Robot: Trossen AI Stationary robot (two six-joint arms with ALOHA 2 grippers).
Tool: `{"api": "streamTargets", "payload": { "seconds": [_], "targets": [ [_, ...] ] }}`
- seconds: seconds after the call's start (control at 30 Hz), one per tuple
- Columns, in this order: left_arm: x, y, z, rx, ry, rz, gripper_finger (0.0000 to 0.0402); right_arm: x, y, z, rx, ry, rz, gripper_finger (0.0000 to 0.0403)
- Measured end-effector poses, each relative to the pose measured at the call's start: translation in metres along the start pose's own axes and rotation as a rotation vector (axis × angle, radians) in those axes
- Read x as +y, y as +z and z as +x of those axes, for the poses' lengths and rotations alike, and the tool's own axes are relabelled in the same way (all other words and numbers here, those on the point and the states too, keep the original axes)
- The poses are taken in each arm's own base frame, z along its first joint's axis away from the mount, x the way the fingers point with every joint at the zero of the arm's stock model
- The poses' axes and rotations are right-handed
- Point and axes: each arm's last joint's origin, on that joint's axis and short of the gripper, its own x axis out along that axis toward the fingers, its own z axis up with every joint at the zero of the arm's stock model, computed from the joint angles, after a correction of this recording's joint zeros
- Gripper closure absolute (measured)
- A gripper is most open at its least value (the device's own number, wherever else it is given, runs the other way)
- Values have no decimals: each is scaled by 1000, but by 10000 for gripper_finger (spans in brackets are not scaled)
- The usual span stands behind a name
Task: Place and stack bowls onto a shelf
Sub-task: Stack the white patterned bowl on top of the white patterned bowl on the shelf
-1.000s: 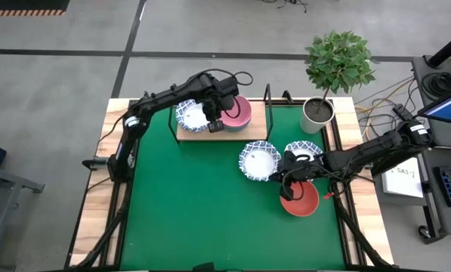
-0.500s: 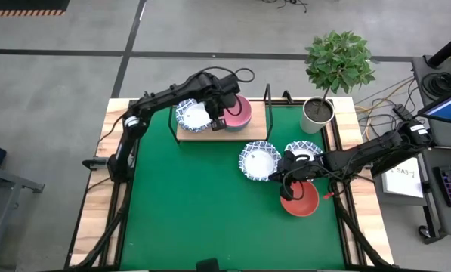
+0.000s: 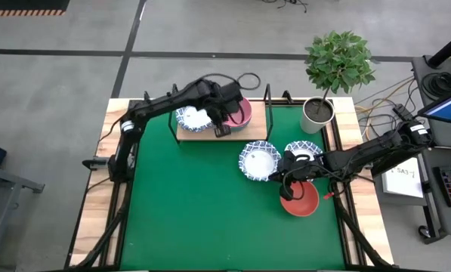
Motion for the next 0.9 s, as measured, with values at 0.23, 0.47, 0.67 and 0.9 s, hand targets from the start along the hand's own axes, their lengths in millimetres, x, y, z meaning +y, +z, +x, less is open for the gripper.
{"api": "streamTargets", "payload": {
  "seconds": [0.23, 0.47, 0.67, 0.9],
  "targets": [
    [-83, 12, -18, -194, -54, 228, 402, 6, 4, -1, -56, 39, -30, 394],
    [-148, 5, 15, -269, -101, 375, 402, 15, 4, -4, -87, 84, -147, 394],
    [-172, -4, 49, -327, -217, 356, 402, 15, 8, -15, -138, 104, -198, 394],
    [-174, -8, 60, -330, -235, 304, 400, 13, 11, -25, -185, 121, -197, 394]
  ]
}}
